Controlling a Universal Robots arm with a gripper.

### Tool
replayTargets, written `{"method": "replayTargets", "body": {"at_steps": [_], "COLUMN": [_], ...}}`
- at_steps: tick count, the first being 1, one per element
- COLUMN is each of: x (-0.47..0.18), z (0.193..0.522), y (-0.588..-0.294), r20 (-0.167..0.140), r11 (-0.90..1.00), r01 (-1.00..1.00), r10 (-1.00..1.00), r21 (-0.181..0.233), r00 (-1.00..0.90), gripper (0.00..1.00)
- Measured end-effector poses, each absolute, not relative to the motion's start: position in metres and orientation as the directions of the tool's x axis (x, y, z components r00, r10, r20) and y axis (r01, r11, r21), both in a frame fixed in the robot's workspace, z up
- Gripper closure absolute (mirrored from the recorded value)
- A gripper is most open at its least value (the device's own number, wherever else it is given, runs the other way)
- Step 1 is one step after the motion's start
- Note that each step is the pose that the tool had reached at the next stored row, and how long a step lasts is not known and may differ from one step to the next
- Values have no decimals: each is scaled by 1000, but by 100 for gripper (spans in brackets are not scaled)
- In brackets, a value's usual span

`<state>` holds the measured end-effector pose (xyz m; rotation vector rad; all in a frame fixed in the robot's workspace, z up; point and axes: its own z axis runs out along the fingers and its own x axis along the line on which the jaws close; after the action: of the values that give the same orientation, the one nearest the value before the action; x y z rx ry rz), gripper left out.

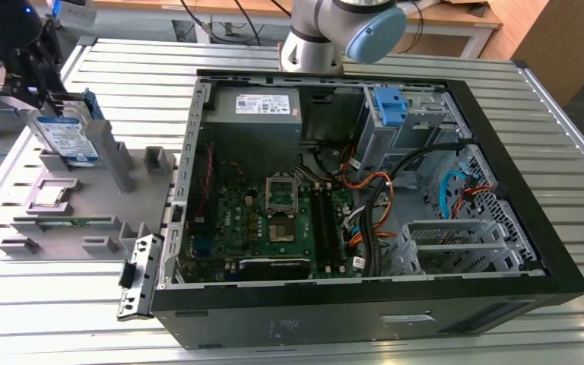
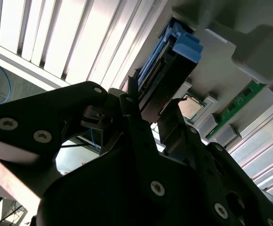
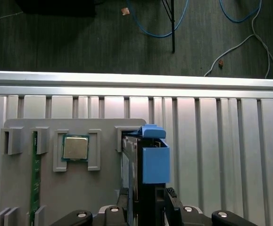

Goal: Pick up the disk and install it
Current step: 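Pick up the disk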

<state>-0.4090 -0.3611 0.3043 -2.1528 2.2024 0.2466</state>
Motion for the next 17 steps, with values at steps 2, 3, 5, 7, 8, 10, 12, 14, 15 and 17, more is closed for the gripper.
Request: {"method": "replayTargets", "body": {"at_steps": [2, 3, 5, 7, 8, 10, 12, 14, 15, 17], "x": [-409, -409, -408, -408, -408, -408, -408, -408, -408, -408], "z": [304, 304, 304, 303, 303, 303, 303, 303, 303, 303], "y": [-361, -360, -360, -360, -360, -360, -360, -359, -359, -358], "r20": [-148, -148, -148, -146, -139, -132, -131, -130, -129, -127], "r11": [17, 17, 17, 17, 18, 18, 18, 18, 19, 19], "r01": [-997, -997, -997, -997, -997, -997, -996, -996, -996, -996], "r10": [-989, -989, -989, -989, -990, -991, -991, -991, -991, -991], "r21": [77, 77, 77, 78, 79, 81, 82, 83, 84, 84], "r00": [-28, -28, -28, -28, -29, -29, -29, -29, -29, -29], "gripper": [56, 56, 56, 56, 56, 56, 56, 56, 56, 56]}}
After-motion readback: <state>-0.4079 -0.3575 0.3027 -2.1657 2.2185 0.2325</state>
